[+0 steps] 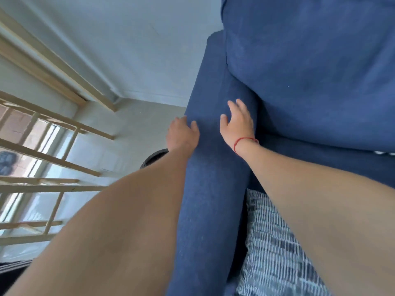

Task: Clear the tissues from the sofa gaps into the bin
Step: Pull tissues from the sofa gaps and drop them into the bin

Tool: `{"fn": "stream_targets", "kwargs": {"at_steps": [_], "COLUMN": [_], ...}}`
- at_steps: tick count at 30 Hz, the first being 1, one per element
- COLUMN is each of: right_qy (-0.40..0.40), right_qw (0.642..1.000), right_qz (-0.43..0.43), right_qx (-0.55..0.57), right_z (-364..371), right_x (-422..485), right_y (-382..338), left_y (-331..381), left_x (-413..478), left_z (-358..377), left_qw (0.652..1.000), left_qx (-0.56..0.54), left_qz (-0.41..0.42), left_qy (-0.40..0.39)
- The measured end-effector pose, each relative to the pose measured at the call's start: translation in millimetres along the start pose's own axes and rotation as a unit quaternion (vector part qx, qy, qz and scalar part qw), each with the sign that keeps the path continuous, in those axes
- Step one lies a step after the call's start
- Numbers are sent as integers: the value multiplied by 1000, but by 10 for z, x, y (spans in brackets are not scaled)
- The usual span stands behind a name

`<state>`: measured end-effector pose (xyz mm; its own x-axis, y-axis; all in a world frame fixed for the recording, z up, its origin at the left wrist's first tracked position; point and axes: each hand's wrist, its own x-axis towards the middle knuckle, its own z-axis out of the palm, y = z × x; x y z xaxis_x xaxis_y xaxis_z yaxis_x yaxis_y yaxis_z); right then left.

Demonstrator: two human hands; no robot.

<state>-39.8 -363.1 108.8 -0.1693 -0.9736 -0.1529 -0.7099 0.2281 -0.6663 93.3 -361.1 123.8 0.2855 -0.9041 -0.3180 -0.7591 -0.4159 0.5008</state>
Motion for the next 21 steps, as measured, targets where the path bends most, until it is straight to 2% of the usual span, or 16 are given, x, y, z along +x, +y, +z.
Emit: {"fn": "stream_targets", "kwargs": {"at_steps": [4, 8, 12, 16, 21], "right_qy": [9, -70, -113, -95, -46], "right_qw": [996, 980, 964, 945, 922], "right_qz": [81, 182, 237, 312, 383], "right_qx": [-26, -36, -31, -10, 39], "right_z": [-729, -1532, -2094, -2345, -2380], "right_x": [-139, -272, -398, -385, -347], "right_y": [810, 1506, 2138, 2793, 3528], "left_y": [716, 1366, 1943, 2371, 2548], "left_x": [-382, -789, -1106, -1312, -1419], "left_z": [527, 1076, 1668, 2258, 3038], "left_qw": [997, 989, 980, 970, 953], "left_qx": [40, 70, 64, 49, 55], "left_qz": [64, 110, 89, 62, 56], "left_qy": [-24, -76, -164, -231, -294]}}
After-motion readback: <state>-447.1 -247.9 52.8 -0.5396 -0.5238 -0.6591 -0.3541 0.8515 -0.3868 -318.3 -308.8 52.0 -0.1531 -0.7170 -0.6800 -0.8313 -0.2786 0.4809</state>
